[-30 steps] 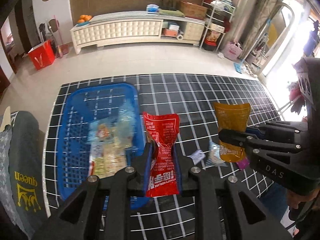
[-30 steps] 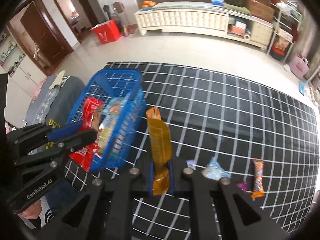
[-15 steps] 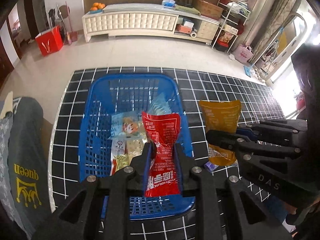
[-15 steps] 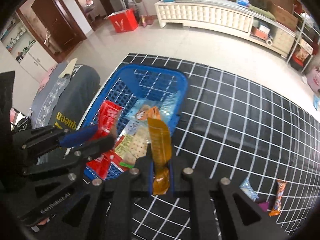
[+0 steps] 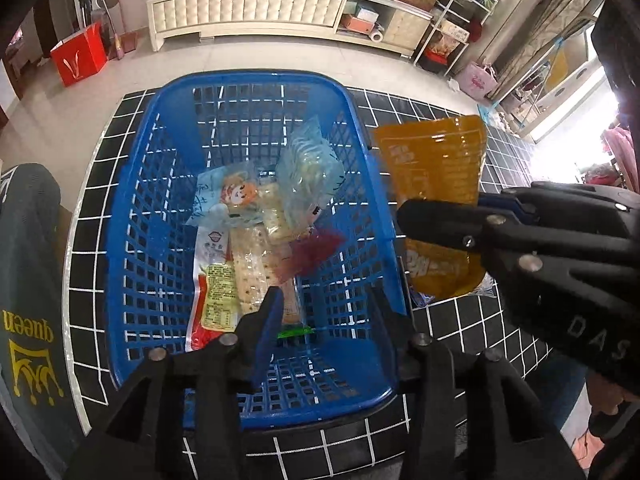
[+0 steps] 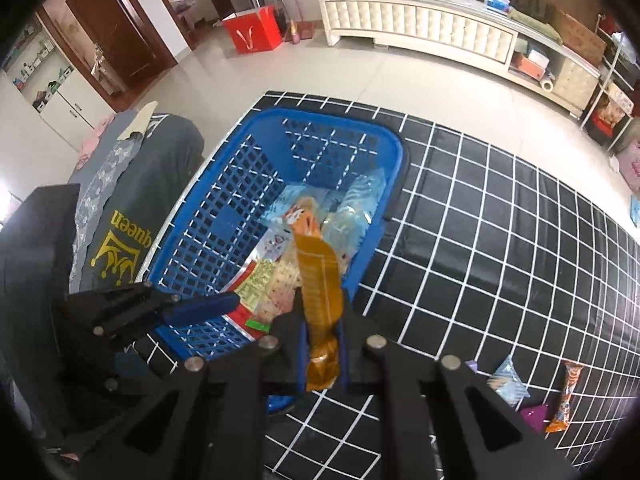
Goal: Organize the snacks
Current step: 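Lower the orange pack into the basket and open the right tool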
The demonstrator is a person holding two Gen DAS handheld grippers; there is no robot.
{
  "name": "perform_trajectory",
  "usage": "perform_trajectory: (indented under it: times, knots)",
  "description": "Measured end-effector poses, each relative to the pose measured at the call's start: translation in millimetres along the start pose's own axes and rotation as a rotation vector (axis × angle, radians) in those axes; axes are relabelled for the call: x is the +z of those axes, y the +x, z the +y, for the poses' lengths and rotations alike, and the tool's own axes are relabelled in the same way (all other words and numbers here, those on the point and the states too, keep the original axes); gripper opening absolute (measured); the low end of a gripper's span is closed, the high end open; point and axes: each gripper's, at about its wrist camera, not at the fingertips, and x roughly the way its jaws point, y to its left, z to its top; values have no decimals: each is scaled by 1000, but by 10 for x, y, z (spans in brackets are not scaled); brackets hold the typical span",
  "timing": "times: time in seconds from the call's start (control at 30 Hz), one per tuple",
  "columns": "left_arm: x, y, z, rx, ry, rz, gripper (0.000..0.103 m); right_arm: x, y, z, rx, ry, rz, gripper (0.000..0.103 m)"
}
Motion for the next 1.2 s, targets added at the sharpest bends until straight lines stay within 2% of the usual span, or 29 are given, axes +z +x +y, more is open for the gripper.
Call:
perform_trajectory:
  times: [0.13,0.37,0.47,0.73,0.87,0.93,1.03,1.07,1.1,1.2]
  knots:
    - [-36,-124,6,16,4,-16,41,9,-30,33,3,10,-10,16]
    - [-138,-390,232,52,-36,-54,41,67,-3,215,20,-17,-14,16]
    - [-190,-508,328,95,-17,-68,41,100,63,318,31,-20,-7,16]
    - [-263,-644,563,112,-55,-96,41,127,287,514,-23,-59,29,16]
    - [-279,-616,606,111,-58,-96,41,163,370,561,-114,-87,33,17]
    - [-272,-588,622,106,-65,-94,41,192,396,551,-143,-81,42,26]
    - [-283,-551,643,102,-66,-88,41,226,423,493,-110,-43,73,59]
    - [-288,-539,644,105,-66,-86,41,226,425,487,-121,-44,78,75]
    - [-293,-527,643,108,-66,-82,41,221,410,489,-151,-54,66,84]
    - [-305,-519,617,106,-64,-80,41,193,345,523,-213,-104,19,86]
